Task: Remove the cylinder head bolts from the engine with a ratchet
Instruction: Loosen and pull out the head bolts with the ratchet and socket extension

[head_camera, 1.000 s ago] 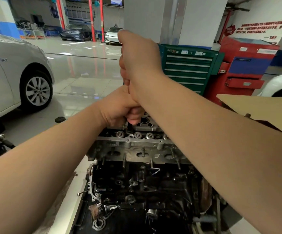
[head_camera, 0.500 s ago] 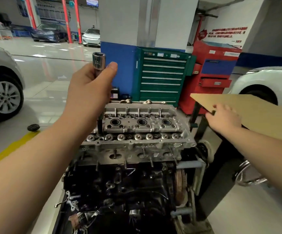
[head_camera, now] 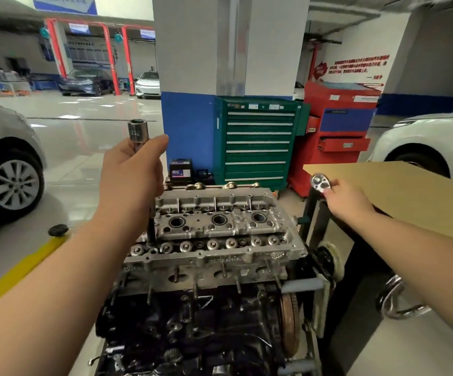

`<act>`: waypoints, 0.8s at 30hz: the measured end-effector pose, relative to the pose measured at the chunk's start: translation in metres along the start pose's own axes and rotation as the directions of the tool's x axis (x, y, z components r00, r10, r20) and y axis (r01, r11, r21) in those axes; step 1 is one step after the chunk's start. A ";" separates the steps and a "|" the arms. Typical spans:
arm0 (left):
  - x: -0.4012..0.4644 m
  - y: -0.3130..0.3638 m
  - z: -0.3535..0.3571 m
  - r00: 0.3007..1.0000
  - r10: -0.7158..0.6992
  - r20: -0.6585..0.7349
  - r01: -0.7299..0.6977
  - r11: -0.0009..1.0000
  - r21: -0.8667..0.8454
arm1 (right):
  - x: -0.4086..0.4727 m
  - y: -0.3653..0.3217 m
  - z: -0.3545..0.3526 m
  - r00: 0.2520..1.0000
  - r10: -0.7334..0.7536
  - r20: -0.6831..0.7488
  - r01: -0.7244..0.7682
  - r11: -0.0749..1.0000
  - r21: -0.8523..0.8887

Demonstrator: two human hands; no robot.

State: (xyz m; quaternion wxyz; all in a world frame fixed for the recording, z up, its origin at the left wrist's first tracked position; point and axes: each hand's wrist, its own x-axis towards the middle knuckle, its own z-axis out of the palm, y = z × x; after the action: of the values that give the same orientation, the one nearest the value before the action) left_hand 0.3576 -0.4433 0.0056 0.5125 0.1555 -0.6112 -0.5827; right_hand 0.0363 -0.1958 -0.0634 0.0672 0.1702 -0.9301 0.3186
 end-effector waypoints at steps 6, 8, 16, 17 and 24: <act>-0.003 0.000 -0.001 0.998 -0.017 0.059 0.019 0.999 -0.031 | -0.046 -0.148 -0.056 0.865 -0.162 0.475 -0.155 0.814 0.560; -0.005 0.002 -0.002 0.997 -0.021 0.069 0.022 0.999 -0.024 | -0.065 -0.189 -0.070 0.793 -0.290 0.536 -0.056 0.841 0.538; -0.007 0.004 -0.008 0.997 -0.002 0.079 0.002 1.000 0.005 | -0.128 -0.301 -0.096 0.629 -0.490 0.603 0.238 0.860 0.451; -0.007 0.004 -0.008 0.997 0.001 0.079 -0.002 1.000 0.001 | -0.132 -0.307 -0.096 0.627 -0.488 0.607 0.257 0.865 0.431; -0.005 0.000 -0.010 0.992 0.015 0.124 -0.010 0.999 -0.045 | -0.139 -0.323 -0.089 0.642 -0.466 0.609 0.364 0.884 0.293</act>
State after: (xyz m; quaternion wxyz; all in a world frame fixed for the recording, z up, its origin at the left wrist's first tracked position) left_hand 0.3681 -0.4450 0.0012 0.4804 0.1036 -0.6299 -0.6014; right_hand 0.2837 -0.3415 0.1581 -0.2088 0.4854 -0.8019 0.2788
